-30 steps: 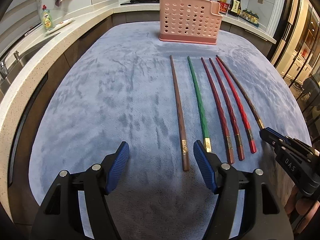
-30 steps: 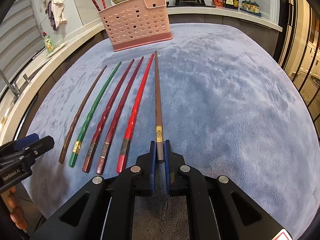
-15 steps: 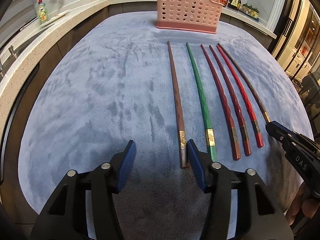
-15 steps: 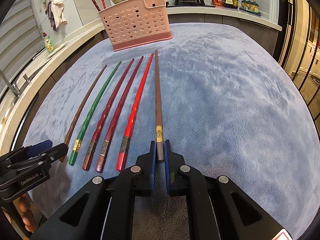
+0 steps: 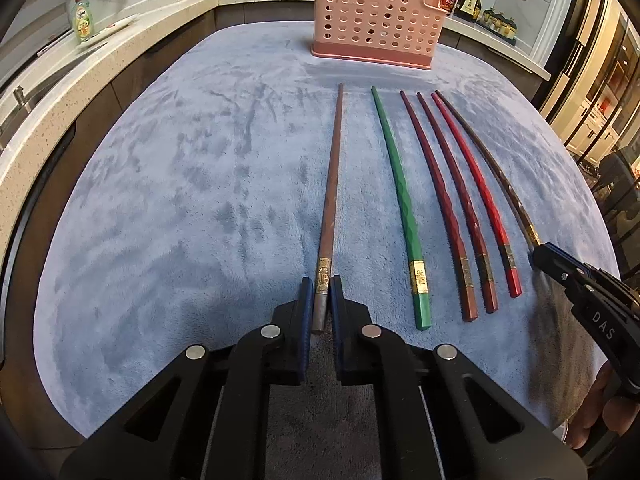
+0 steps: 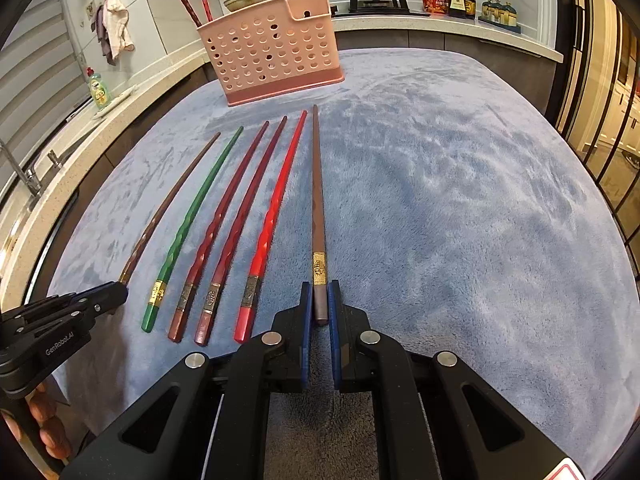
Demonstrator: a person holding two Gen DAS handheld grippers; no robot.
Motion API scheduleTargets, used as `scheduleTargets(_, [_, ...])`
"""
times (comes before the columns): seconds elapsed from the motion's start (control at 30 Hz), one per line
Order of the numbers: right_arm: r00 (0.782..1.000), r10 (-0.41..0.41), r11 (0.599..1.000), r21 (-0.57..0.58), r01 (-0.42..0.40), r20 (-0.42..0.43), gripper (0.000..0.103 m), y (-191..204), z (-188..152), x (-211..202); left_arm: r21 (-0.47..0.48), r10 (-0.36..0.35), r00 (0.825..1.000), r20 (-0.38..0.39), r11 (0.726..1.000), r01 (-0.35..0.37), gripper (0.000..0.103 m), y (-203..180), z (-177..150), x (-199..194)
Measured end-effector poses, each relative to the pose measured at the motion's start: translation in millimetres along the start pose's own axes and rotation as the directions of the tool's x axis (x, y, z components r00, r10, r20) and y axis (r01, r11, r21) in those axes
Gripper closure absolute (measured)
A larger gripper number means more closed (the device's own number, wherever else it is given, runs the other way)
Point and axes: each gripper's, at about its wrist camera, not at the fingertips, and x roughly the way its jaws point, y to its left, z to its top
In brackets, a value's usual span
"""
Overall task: Organize utensils
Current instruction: 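Close the right tool on a brown chopstick while the left tool grasps another brown chopstick, then lift both brown chopsticks off the blanket and carry them toward the pink basket, then lower both brown chopsticks into the pink basket and open both tools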
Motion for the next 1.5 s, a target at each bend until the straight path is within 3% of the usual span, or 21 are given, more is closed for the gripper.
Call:
scheduleTargets(0.33, [0.994, 0.019, 1.0, 0.012, -0.02, 0.105, 0.096, -5, 28, -42, -0.021, 0.011, 0.998, 0.07, 1.0, -0.01, 0.095, 8, 19, -32])
scheduleTargets(0.6, [0.974, 0.028, 0.999, 0.013, -0.032, 0.224, 0.096, -7, 66, -82, -0.042, -0.002, 0.989, 0.15, 0.999, 0.009, 0.095, 15, 45, -68])
scheduleTargets(0.87, [0.946, 0.041, 0.999, 0.019, -0.05, 0.322, 0.096, -11, 106, -112, -0.046, -0.007, 0.97, 0.242, 0.999, 0.018, 0.096, 19, 84, -101])
scheduleTargets(1.5, [0.892, 0.071, 0.995, 0.028, -0.093, 0.447, 0.096, -7, 195, -131, -0.051, -0.027, 0.931, 0.364, 0.998, 0.049, 0.096, 16, 193, -121])
